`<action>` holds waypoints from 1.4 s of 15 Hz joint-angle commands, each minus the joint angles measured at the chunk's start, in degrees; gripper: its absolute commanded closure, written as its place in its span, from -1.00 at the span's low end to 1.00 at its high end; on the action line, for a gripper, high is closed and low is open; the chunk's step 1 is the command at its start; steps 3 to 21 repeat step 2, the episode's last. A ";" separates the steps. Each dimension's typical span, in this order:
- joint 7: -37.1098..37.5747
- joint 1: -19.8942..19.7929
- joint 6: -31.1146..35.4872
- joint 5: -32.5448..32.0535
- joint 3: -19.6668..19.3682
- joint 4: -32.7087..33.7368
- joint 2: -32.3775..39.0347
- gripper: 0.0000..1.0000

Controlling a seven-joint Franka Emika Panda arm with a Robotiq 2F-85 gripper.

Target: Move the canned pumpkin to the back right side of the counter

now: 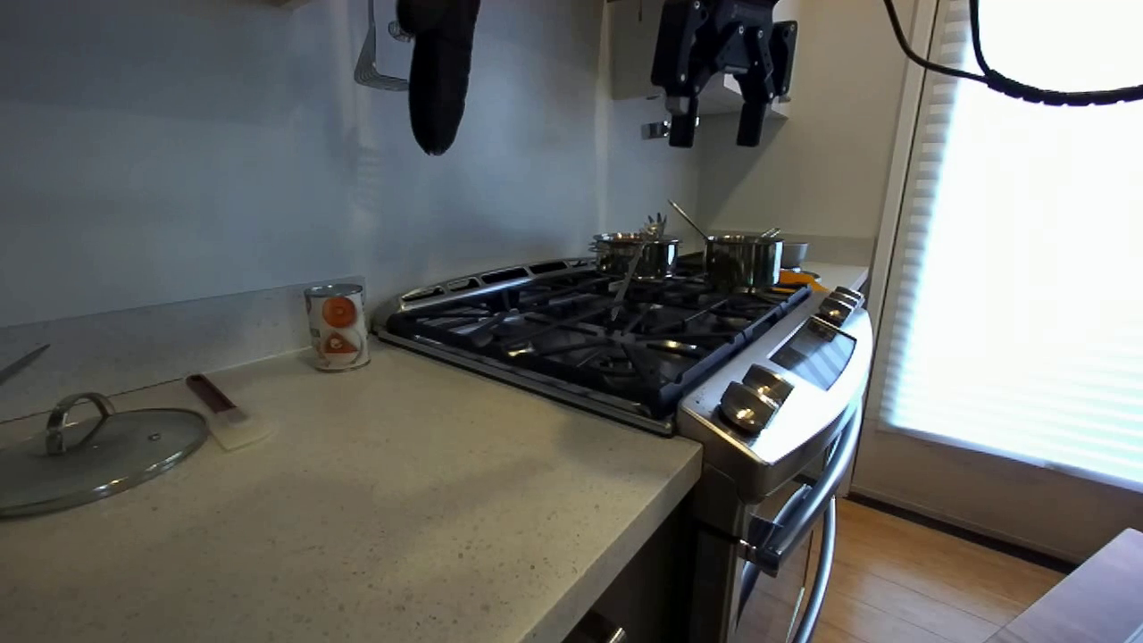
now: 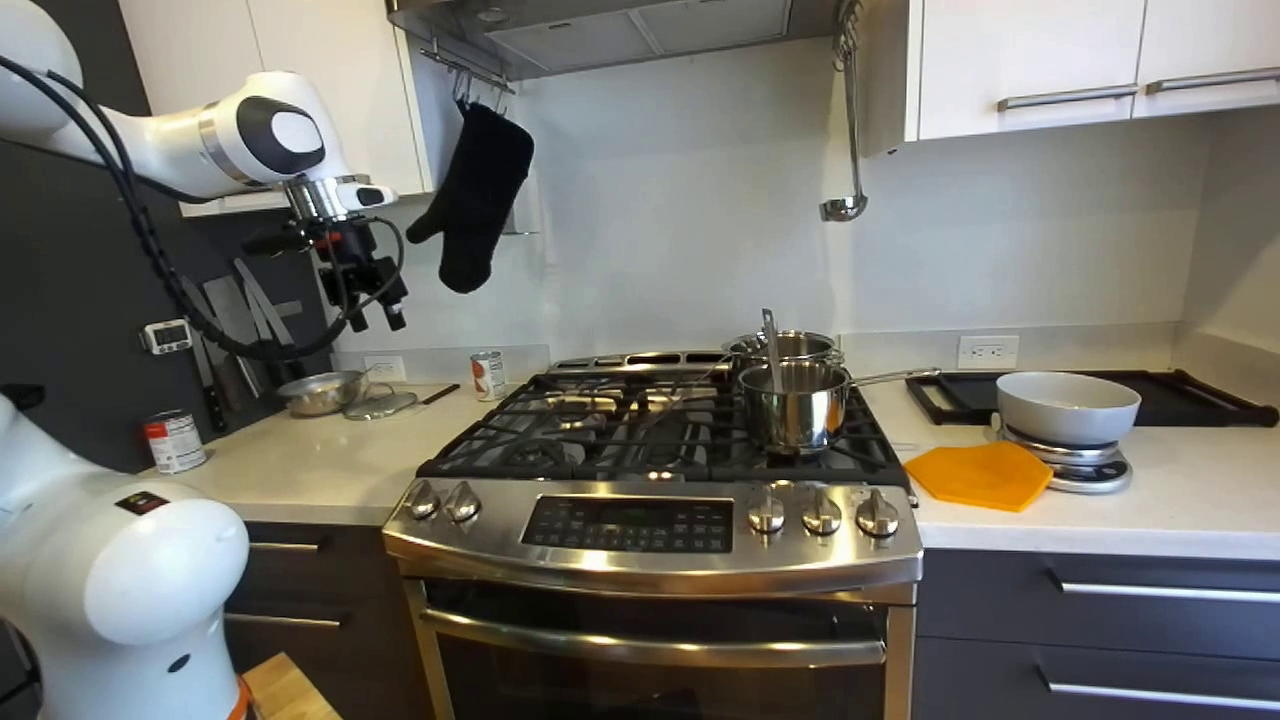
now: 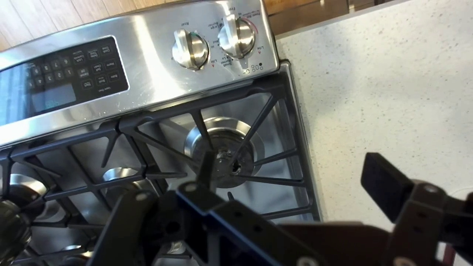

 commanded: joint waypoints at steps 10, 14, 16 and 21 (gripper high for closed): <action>-0.75 -1.77 -0.23 0.89 1.35 0.17 -0.18 -1.00; -0.75 -1.77 -0.23 0.89 1.35 0.17 -0.18 -1.00; -0.75 -1.77 -0.23 0.89 1.35 0.17 -0.18 -1.00; -0.75 -1.77 -0.23 0.89 1.35 0.17 -0.18 -1.00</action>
